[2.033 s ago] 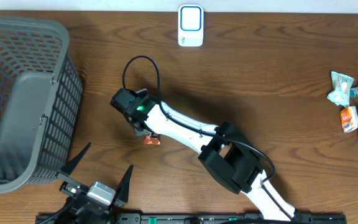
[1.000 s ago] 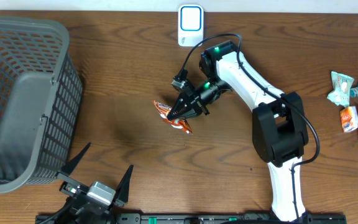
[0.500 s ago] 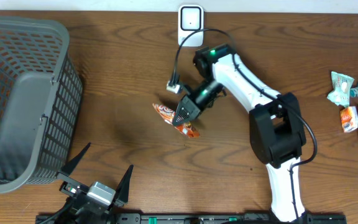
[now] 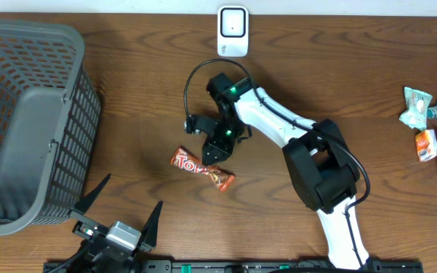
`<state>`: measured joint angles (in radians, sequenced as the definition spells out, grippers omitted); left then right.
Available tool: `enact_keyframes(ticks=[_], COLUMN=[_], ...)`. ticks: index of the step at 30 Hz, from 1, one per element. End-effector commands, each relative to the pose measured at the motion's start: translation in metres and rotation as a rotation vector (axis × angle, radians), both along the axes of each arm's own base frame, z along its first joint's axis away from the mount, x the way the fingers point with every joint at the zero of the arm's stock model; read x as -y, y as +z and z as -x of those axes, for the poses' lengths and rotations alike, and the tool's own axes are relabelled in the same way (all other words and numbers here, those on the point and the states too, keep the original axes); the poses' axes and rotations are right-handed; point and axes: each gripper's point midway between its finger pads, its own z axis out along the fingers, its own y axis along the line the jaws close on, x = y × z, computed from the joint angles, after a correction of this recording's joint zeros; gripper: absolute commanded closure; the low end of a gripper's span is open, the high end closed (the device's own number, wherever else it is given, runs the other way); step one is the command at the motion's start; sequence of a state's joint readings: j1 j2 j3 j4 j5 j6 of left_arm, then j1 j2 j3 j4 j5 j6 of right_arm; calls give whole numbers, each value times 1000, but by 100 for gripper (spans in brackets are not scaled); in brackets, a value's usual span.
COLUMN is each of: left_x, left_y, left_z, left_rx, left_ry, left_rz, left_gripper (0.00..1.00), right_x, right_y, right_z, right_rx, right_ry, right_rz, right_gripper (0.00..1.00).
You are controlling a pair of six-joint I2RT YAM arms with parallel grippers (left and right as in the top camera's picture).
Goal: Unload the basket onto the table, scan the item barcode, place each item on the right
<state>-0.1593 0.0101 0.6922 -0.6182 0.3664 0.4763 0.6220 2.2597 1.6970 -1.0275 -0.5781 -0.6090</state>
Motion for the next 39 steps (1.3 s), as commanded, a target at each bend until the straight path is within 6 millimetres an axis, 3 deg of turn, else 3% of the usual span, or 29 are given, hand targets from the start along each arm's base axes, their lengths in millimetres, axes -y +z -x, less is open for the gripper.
enact_keyframes(ticks=[1,2,3,5,11,14,17,19,23,33,35,36,37,38,39], left_x=[0,0,0,0,0,0,0,0,0,0,0,0,0,0,0], left_y=[1,1,1,1,1,1,1,1,1,1,1,1,1,1,1], left_z=[1,1,1,1,1,1,1,1,1,1,1,1,1,1,1], left_rx=[15,15,15,15,14,14,14,14,14,14,14,14,14,14,14], left_ry=[-2,-2,-2,-2,-2,-2,-2,-2,-2,-2,-2,-2,-2,-2,-2], left_rz=[-7,-7,-7,-7,-7,-7,-7,-7,-7,-7,-7,-7,-7,-7,-7], left_gripper=[2,2,2,2,2,2,2,2,2,2,2,2,2,2,2], right_x=[5,6,6,4,-1,6,15,16,7,12,20,26,33,38,43], right_y=[10,13,20,32,62,60,46,31,9,-46,-56,-60,-64,-67,-69], right_z=[-15,-16,-16,-15,-9,-10,-12,-2,21,40,45,47,49,51,52], right_rx=[82,85,86,83,122,179,256,297,306,378,372,369,367,363,360], right_ry=[-80,-89,-87,-80,-73,-100,-136,-140,-97,-63,-49,-46,-46,-45,-51], right_rz=[120,134,144,149,141,238,361,437,456,475,486,503,523,538,554], right_gripper=[43,39,29,1,1,1,1,1,1,1,9,42,83,99,99])
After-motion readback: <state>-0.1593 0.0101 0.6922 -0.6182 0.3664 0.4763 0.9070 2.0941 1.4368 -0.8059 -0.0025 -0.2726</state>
